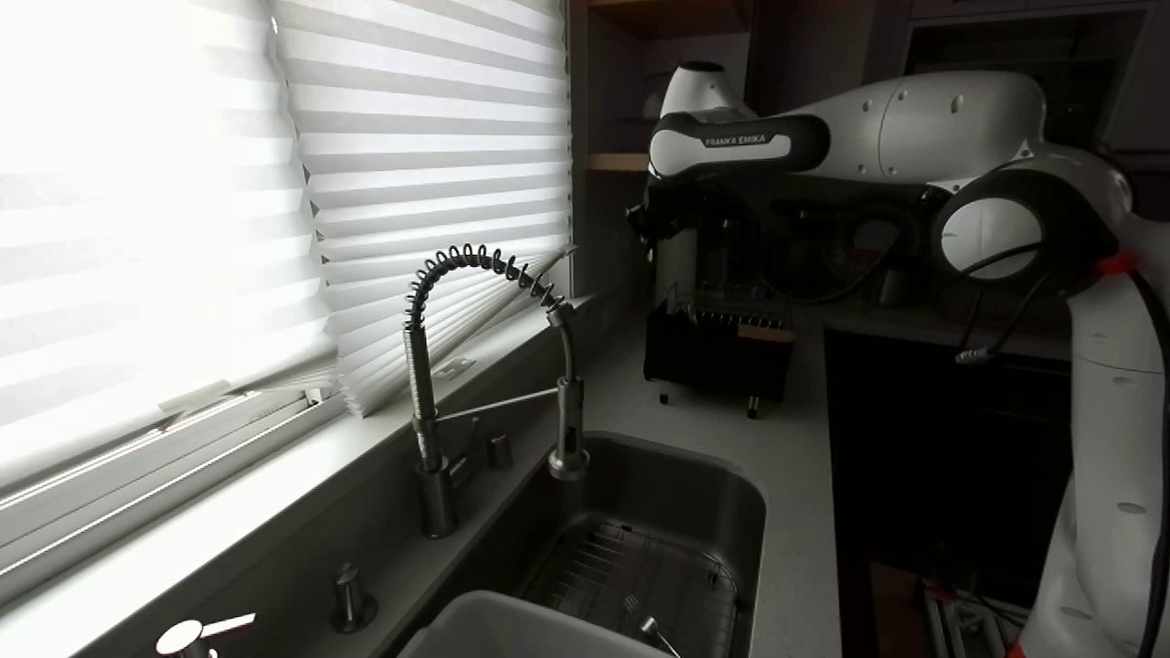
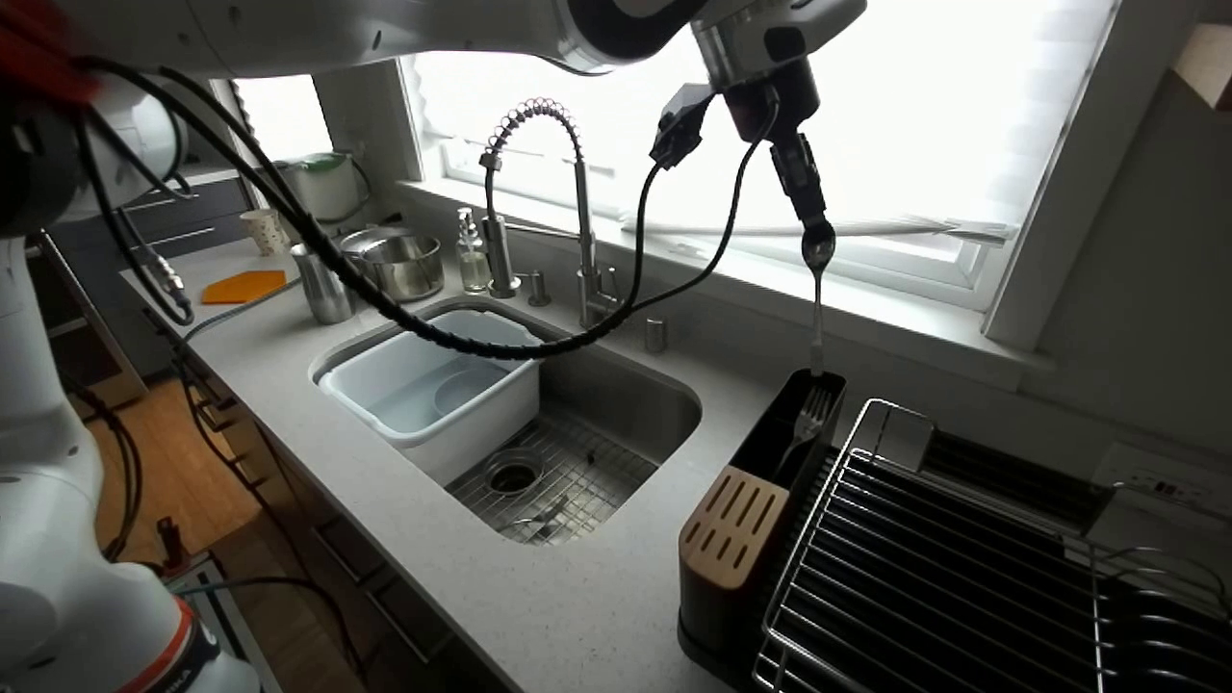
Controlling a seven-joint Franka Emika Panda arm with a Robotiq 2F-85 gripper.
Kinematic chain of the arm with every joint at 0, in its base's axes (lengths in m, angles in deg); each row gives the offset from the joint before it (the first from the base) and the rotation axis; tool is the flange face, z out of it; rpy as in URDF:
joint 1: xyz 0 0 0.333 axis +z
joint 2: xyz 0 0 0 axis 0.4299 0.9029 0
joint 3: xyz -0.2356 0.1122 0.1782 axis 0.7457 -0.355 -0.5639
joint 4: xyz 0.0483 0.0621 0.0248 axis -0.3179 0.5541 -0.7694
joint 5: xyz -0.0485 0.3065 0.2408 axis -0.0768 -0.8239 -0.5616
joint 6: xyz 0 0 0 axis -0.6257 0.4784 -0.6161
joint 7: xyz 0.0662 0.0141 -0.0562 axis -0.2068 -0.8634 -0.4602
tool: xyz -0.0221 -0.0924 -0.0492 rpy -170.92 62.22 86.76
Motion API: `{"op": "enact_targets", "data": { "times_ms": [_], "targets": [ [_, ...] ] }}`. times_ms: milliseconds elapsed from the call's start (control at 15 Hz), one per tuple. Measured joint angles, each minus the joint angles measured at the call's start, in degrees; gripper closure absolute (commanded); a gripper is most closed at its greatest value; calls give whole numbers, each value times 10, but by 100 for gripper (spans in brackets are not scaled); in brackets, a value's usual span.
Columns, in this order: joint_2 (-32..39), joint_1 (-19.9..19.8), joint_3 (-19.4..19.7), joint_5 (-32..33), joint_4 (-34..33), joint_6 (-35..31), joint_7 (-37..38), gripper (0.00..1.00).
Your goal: Remove the spoons from the rack and put them on the side of the rack
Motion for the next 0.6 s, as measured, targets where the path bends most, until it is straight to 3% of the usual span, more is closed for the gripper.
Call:
{"op": "enact_targets", "data": {
  "times_ms": [267, 600],
  "targets": [
    [-29, 14, -6, 0, 7, 9, 0, 99],
    [-43, 23, -12, 0, 14, 92, 1, 99]
  ]
}}
